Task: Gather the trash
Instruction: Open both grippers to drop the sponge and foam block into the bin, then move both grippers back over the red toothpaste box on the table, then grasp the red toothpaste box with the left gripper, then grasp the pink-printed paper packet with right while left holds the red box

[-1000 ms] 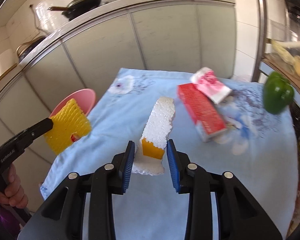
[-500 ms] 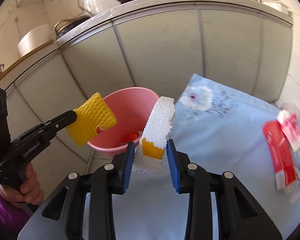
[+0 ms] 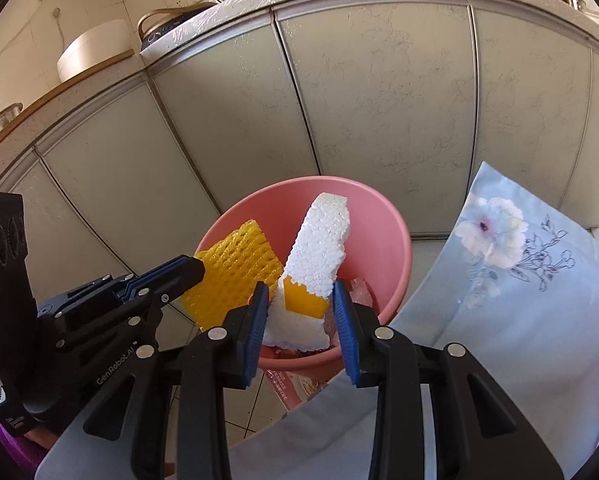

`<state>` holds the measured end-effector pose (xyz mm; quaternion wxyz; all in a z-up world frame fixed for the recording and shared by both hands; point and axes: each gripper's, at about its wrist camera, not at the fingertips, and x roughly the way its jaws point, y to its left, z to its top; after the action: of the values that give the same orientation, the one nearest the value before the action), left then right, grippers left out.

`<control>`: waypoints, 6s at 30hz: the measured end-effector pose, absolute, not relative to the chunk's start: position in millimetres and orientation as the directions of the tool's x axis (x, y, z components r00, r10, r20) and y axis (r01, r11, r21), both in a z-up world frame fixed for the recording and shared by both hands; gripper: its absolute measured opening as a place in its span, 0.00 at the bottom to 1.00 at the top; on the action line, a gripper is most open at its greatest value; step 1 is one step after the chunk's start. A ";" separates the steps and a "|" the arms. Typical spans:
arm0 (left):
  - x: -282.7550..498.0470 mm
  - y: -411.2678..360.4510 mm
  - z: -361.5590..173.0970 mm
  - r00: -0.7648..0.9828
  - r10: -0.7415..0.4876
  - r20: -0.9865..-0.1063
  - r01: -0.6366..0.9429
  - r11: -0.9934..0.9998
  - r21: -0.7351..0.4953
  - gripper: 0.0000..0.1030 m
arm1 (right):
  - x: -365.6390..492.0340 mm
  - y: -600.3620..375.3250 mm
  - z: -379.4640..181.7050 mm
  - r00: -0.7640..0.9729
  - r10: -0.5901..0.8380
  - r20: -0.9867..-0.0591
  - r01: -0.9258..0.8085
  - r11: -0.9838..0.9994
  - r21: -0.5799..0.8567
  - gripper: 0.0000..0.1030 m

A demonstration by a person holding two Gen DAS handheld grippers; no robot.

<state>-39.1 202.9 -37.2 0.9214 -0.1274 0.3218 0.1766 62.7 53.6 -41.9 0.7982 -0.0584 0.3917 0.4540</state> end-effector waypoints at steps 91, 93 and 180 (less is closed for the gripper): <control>49.4 -6.0 -17.2 0.668 -0.127 -0.734 -0.015 0.983 -0.184 0.37 | 156.9 -198.9 -93.7 0.520 0.353 -0.778 -0.400 0.905 0.143 0.38; 47.6 -6.9 -15.9 0.675 -0.127 -0.727 -0.009 0.984 -0.180 0.37 | 153.3 -200.7 -93.5 0.501 0.370 -0.782 -0.394 0.902 0.174 0.27; 36.3 40.1 -56.8 0.636 -0.130 -0.760 -0.097 0.964 -0.247 0.24 | 180.9 -220.9 -76.1 0.556 0.363 -0.748 -0.357 0.917 0.179 0.12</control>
<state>36.3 40.1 -56.8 0.8947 -0.1334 0.4263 -0.0094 180.9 -220.9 -76.1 0.8819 0.0033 0.4249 0.2040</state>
